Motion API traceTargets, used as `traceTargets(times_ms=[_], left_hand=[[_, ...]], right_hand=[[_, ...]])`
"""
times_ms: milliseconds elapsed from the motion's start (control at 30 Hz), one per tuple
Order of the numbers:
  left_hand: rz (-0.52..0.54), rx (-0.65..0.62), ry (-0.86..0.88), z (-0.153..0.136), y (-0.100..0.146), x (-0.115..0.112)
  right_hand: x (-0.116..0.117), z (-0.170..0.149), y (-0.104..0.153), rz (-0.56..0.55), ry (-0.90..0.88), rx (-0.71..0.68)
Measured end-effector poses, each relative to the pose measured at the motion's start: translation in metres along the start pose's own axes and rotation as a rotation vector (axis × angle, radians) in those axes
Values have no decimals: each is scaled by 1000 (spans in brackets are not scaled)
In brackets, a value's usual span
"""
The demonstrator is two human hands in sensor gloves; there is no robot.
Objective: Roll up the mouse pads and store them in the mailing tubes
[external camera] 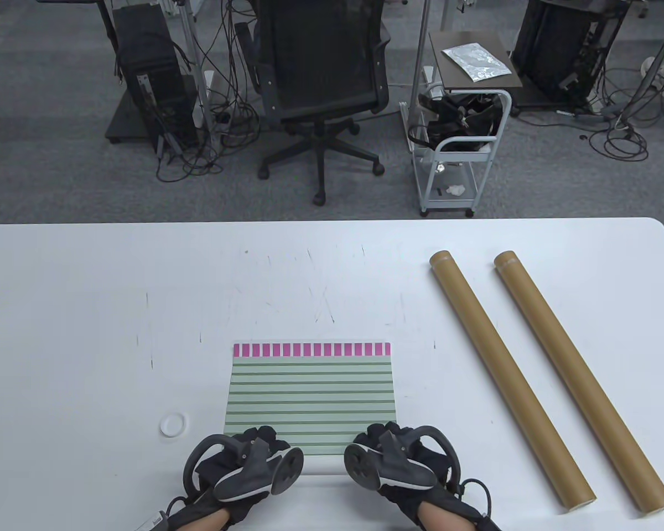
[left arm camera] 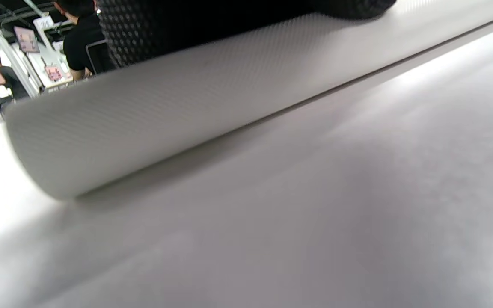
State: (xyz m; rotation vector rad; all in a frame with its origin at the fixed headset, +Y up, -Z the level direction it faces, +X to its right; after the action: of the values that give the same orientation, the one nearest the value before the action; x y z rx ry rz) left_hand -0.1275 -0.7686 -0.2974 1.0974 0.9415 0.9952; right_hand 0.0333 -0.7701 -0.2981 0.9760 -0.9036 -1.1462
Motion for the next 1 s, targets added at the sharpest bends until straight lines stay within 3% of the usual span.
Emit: traceTargets(times_ms=[67, 167, 367, 600, 700, 833, 1000], left_hand=[[-18, 0, 15, -1, -2, -2], [8, 5, -20, 0, -1, 0], [156, -88, -182, 16, 17, 7], [95, -49, -64, 9, 8, 8], [69, -29, -32, 5, 2, 6], [29, -47, -5, 1, 0, 4], [120, -119, -157, 14, 17, 8]], right_hand=[[-2, 5, 2, -31, 86, -41], [0, 3, 2, -8, 52, -51], [11, 1, -2, 40, 19, -36], [7, -5, -5, 68, -26, -15], [-3, -2, 0, -30, -8, -17], [0, 6, 0, -22, 33, -44], [0, 1, -3, -13, -23, -22]])
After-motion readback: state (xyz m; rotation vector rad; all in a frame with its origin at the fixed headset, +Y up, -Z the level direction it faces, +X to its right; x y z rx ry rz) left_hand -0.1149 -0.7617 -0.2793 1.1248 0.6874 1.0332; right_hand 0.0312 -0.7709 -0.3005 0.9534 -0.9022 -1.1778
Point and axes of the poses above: the tracker on the back of each hand, its own z axis roughly to the thumb side, its own y axis roughly from the fingertips to the wrist, x = y × z, the point moved 5 cm from there along -y, roughly from the wrist to the fingertips, and after that the axes turned 12 degrees about x, right-handed, at the moved point
